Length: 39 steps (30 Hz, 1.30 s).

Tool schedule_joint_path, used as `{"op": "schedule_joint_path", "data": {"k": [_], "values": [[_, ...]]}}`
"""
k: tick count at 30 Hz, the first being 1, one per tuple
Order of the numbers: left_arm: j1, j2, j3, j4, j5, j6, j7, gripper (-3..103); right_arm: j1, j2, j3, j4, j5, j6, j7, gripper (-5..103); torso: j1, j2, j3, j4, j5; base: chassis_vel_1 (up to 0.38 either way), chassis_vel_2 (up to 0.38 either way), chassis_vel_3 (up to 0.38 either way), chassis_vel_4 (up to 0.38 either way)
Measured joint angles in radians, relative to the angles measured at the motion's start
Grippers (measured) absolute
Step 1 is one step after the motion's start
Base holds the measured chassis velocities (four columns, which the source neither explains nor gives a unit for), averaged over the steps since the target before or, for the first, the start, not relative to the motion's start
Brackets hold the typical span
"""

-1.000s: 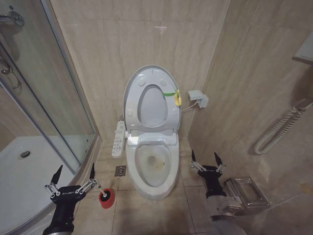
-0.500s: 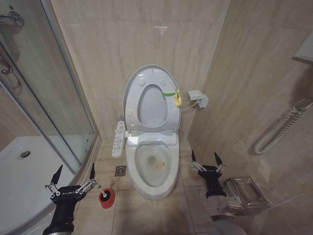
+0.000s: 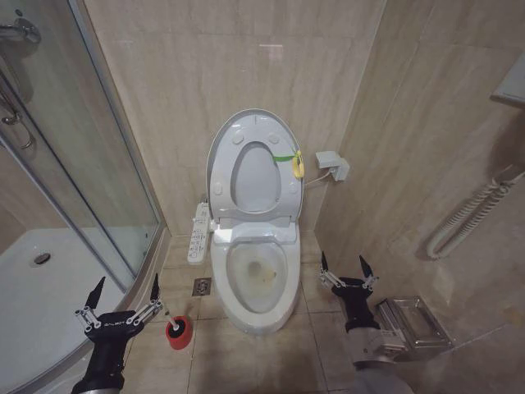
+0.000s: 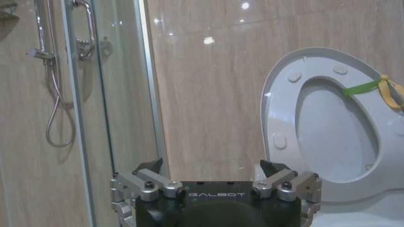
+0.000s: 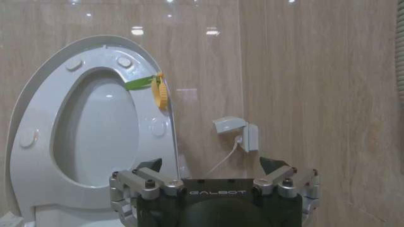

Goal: Open the toilet lid, clean the toilet bowl with a toilet brush, close the toilet lid, and flush.

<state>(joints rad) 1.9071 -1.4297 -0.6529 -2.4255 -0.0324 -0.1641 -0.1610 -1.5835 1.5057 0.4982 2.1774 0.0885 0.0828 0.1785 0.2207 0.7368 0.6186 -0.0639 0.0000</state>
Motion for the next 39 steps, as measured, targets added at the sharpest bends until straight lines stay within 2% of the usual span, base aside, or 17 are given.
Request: {"op": "schedule_joint_path", "data": {"k": [15, 18, 19, 23, 24, 28, 29, 32, 33, 35, 39], "values": [[-0.007, 0.000, 0.000, 0.001, -0.005, 0.005, 0.002, 100, 0.000, 0.000, 0.000, 0.000, 0.000, 0.000, 0.000, 100, 0.000, 0.000, 0.000, 0.0001, 0.0001, 0.000, 0.000, 0.000, 0.000], [-0.088, 0.010, 0.002, 0.037, -0.071, 0.071, 0.024, 100, 0.000, 0.000, 0.000, 0.000, 0.000, 0.000, 0.000, 100, 0.000, 0.000, 0.000, 0.0000, 0.0000, 0.000, 0.000, 0.000, 0.000], [-0.088, 0.010, 0.002, 0.037, -0.071, 0.071, 0.024, 100, 0.000, 0.000, 0.000, 0.000, 0.000, 0.000, 0.000, 100, 0.000, 0.000, 0.000, 0.0000, 0.0000, 0.000, 0.000, 0.000, 0.000], [-0.234, 0.026, 0.007, 0.100, -0.191, 0.192, 0.068, 100, 0.000, 0.000, 0.000, 0.000, 0.000, 0.000, 0.000, 100, 0.000, 0.000, 0.000, -0.0001, 0.0000, 0.000, 0.000, 0.000, 0.000], [-0.234, 0.026, 0.007, 0.100, -0.191, 0.192, 0.068, 100, 0.000, 0.000, 0.000, 0.000, 0.000, 0.000, 0.000, 100, 0.000, 0.000, 0.000, -0.0001, 0.0000, 0.000, 0.000, 0.000, 0.000], [-0.368, 0.041, 0.011, 0.159, -0.302, 0.303, 0.107, 100, 0.000, 0.000, 0.000, 0.000, 0.000, 0.000, 0.000, 100, 0.000, 0.000, 0.000, 0.0000, 0.0000, 0.000, 0.000, 0.000, 0.000], [-0.368, 0.041, 0.011, 0.159, -0.302, 0.303, 0.107, 100, 0.000, 0.000, 0.000, 0.000, 0.000, 0.000, 0.000, 100, 0.000, 0.000, 0.000, 0.0000, 0.0000, 0.000, 0.000, 0.000, 0.000], [-0.475, 0.054, 0.015, 0.205, -0.389, 0.392, 0.139, 100, 0.000, 0.000, 0.000, 0.000, 0.000, 0.000, 0.000, 100, 0.000, 0.000, 0.000, 0.0000, -0.0001, 0.000, 0.000, 0.000, 0.000], [-0.475, 0.054, 0.015, 0.205, -0.389, 0.392, 0.139, 100, 0.000, 0.000, 0.000, 0.000, 0.000, 0.000, 0.000, 100, 0.000, 0.000, 0.000, 0.0000, -0.0001, 0.000, 0.000, 0.000, 0.000], [-0.533, 0.060, 0.017, 0.231, -0.437, 0.439, 0.156, 100, 0.000, 0.000, 0.000, 0.000, 0.000, 0.000, 0.000, 100, 0.000, 0.000, 0.000, -0.0005, -0.0001, 0.000, 0.000, 0.000, 0.000], [-0.544, 0.062, 0.017, 0.235, -0.446, 0.449, 0.160, 100, 0.000, 0.000, 0.000, 0.000, 0.000, 0.000, 0.000, 100, 0.000, 0.000, 0.000, 0.0000, 0.0000, 0.000, 0.000, 0.000, 0.000]]}}
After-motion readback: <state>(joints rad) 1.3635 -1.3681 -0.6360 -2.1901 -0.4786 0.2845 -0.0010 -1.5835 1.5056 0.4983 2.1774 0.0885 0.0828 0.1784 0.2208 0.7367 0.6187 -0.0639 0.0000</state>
